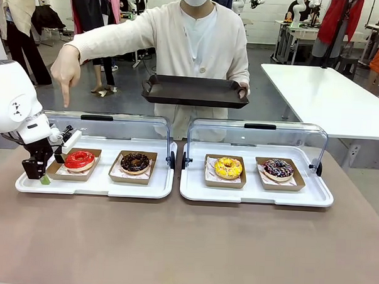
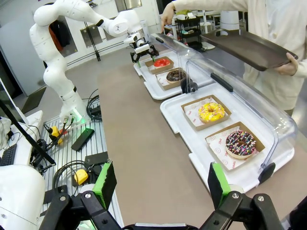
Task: Provide the desired donut to the person.
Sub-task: Pick up and lift the Paper togo box containing the Donut pointed at by the person.
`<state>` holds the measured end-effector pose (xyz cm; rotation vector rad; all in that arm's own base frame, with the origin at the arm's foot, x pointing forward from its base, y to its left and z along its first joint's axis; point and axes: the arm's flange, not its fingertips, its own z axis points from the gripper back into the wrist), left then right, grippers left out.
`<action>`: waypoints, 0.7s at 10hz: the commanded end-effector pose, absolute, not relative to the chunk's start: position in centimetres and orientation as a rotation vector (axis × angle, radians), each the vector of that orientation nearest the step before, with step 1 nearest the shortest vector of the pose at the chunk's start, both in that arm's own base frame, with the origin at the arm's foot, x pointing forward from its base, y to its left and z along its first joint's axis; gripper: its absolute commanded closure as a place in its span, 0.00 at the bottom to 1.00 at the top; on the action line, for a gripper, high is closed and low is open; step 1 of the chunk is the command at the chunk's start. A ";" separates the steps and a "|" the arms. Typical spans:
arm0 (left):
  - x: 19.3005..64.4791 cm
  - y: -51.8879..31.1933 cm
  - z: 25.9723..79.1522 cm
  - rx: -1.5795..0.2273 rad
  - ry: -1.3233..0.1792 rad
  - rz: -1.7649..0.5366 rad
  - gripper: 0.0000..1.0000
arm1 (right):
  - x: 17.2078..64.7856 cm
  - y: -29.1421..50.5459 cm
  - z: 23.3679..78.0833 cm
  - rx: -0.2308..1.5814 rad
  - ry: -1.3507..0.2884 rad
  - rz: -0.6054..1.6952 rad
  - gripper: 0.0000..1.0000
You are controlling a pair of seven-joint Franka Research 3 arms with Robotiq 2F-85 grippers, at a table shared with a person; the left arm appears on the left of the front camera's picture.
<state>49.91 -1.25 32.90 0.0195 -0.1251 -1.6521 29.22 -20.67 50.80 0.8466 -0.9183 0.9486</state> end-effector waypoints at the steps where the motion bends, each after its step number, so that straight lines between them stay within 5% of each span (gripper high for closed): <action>1: 49.9 -1.2 32.4 0.049 -0.104 -1.646 0.17 | 29.4 -20.7 50.8 0.857 -0.945 0.956 0.00; 2: 49.9 -1.2 32.4 0.052 -0.102 -1.652 0.54 | 29.4 -20.7 50.8 0.857 -0.945 0.956 0.00; 3: 49.9 -1.1 32.3 0.050 -0.100 -1.654 0.71 | 29.4 -20.7 50.8 0.857 -0.945 0.956 0.00; 4: 49.9 -1.1 32.3 0.049 -0.098 -1.655 1.00 | 29.4 -20.7 50.8 0.857 -0.945 0.956 0.00; 6: 49.8 -1.1 32.4 0.052 -0.095 -1.657 1.00 | 29.4 -20.7 50.8 0.857 -0.945 0.956 0.00; 7: 49.9 -1.1 32.4 0.052 -0.094 -1.656 0.88 | 29.4 -20.7 50.8 0.857 -0.945 0.956 0.00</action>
